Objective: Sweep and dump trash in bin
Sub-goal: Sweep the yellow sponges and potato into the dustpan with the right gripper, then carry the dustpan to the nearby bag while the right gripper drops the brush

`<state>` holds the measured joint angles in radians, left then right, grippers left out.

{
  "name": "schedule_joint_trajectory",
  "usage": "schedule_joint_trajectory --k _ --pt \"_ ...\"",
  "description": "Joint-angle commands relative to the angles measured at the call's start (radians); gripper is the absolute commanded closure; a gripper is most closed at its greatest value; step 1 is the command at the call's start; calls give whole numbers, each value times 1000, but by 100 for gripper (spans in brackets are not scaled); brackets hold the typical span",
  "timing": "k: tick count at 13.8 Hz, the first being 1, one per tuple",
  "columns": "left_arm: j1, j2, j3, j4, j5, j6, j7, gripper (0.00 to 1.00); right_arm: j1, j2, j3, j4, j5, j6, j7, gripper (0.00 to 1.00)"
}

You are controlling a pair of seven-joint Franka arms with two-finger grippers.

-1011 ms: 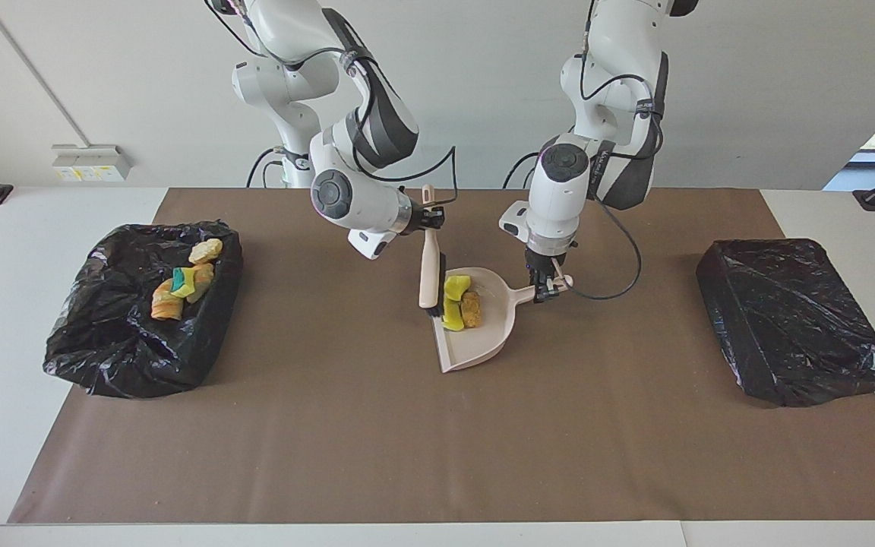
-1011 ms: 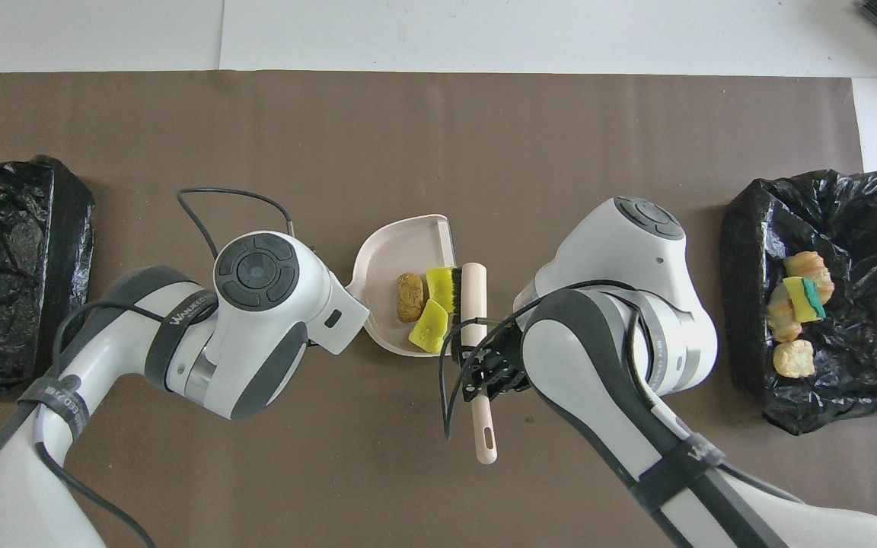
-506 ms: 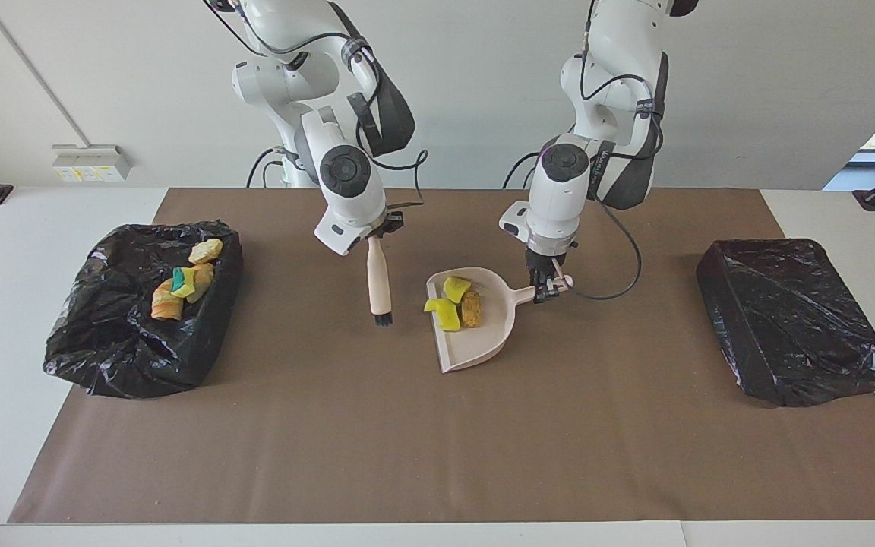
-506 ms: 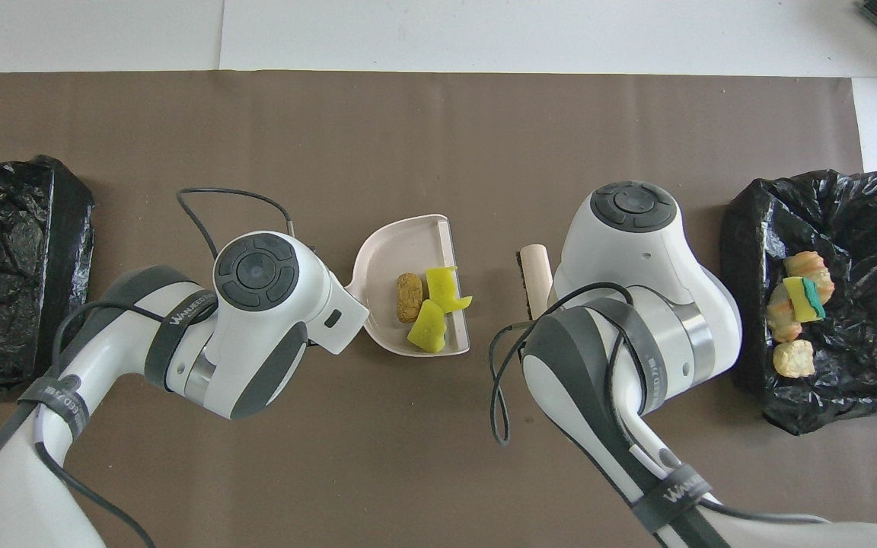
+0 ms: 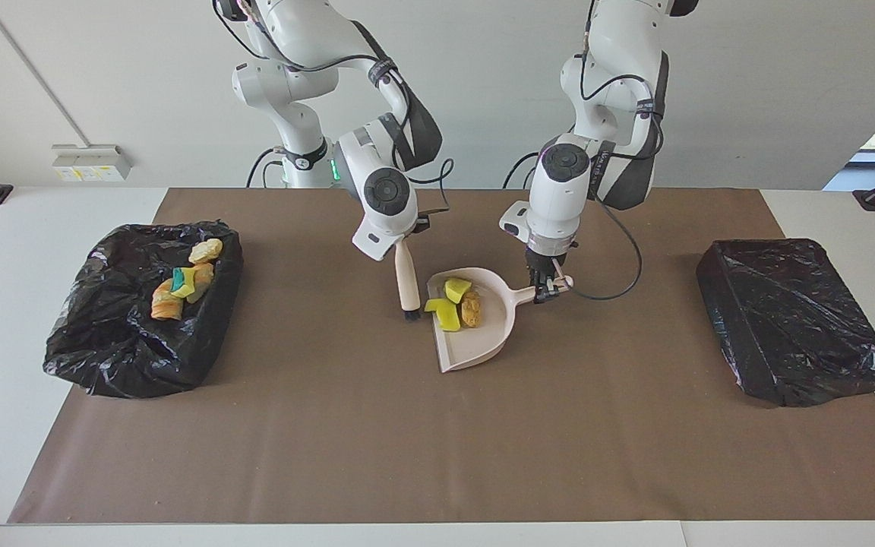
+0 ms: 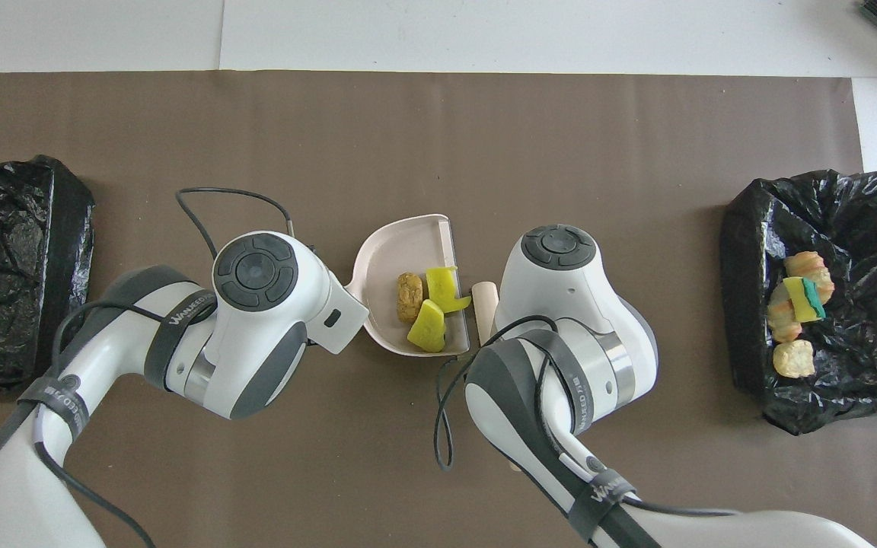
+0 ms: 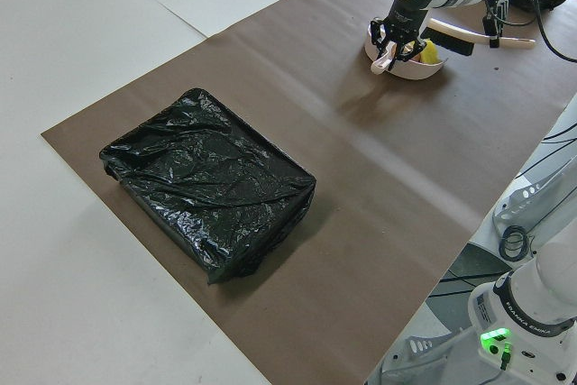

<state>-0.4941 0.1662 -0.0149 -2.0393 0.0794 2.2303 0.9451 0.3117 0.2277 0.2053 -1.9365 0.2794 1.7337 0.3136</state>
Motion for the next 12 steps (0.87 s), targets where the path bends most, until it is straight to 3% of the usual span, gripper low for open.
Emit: schedule_joint_trajectory --k 1,3,7,10,12 --pt "-1 -22 7 -28 13 26 9 100 27 -16 5 -10 140 64 12 100" --pt "-1 -22 7 -28 13 26 9 100 30 -19 2 25 137 41 22 100" --pt "2 -22 7 -28 13 26 11 100 -19 -114 -3 22 3 -142 38 100" --pt "26 -19 6 -24 11 28 17 100 42 -180 5 -47 -52 -180 224 100" --pt "54 -23 7 -15 11 28 18 100 128 -266 5 -164 -49 -131 345 100"
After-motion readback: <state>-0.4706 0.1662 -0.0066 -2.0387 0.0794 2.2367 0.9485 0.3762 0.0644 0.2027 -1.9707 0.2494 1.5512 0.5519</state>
